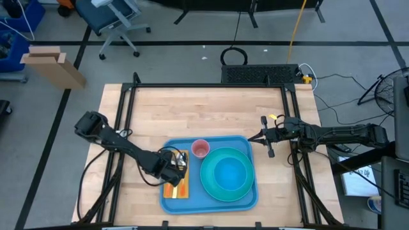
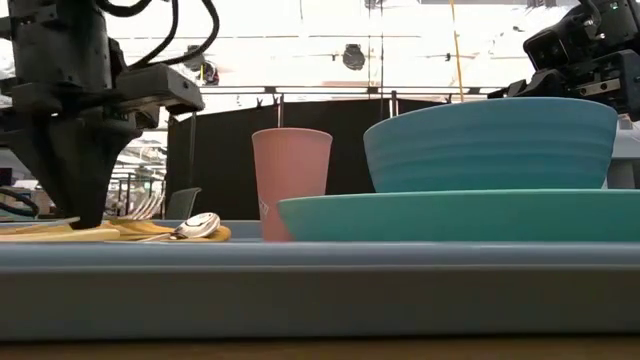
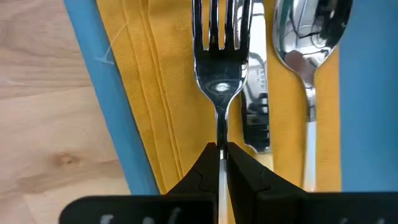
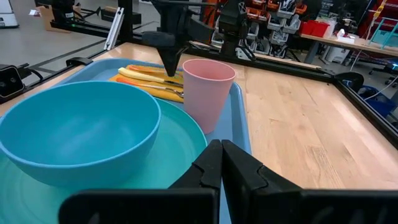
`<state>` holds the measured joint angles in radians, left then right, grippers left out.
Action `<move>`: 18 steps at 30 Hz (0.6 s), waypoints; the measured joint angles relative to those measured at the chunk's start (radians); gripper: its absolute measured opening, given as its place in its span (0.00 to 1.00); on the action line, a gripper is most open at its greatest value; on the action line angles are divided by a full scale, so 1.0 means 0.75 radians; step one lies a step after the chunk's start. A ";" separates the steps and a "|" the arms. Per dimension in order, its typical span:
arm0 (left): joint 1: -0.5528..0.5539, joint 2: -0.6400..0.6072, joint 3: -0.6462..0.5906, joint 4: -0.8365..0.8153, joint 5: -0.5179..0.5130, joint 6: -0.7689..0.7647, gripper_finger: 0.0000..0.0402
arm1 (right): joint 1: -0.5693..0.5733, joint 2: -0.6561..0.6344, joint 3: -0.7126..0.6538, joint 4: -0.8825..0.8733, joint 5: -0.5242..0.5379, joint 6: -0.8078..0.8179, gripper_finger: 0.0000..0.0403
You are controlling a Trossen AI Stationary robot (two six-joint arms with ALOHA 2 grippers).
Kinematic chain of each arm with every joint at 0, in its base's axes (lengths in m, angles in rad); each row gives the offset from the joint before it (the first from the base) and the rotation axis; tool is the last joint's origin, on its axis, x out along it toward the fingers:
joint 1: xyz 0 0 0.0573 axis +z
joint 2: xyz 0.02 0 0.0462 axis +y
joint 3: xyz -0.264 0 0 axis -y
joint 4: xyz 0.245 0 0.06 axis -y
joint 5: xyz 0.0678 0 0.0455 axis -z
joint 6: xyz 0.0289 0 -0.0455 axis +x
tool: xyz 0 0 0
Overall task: Set up tray
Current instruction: Put the white and orange fork on the left side of the yellow knife, then adjust the pink cup
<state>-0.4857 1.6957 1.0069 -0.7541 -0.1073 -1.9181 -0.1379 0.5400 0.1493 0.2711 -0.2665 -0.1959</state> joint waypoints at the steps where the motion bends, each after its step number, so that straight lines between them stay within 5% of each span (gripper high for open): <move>1: 0.002 0.009 0.001 0.005 0.003 0.007 0.02 | 0.000 -0.001 0.000 0.000 0.000 0.000 0.00; 6: 0.002 0.044 0.001 0.012 0.020 -0.003 0.03 | 0.000 -0.001 0.000 0.001 -0.001 0.000 0.00; 18: -0.001 0.043 0.001 0.006 0.003 -0.041 0.23 | 0.000 -0.001 0.000 0.001 -0.001 0.001 0.00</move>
<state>-0.4862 1.7283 1.0077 -0.7498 -0.1051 -1.9490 -0.1379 0.5392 0.1493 0.2718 -0.2674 -0.1955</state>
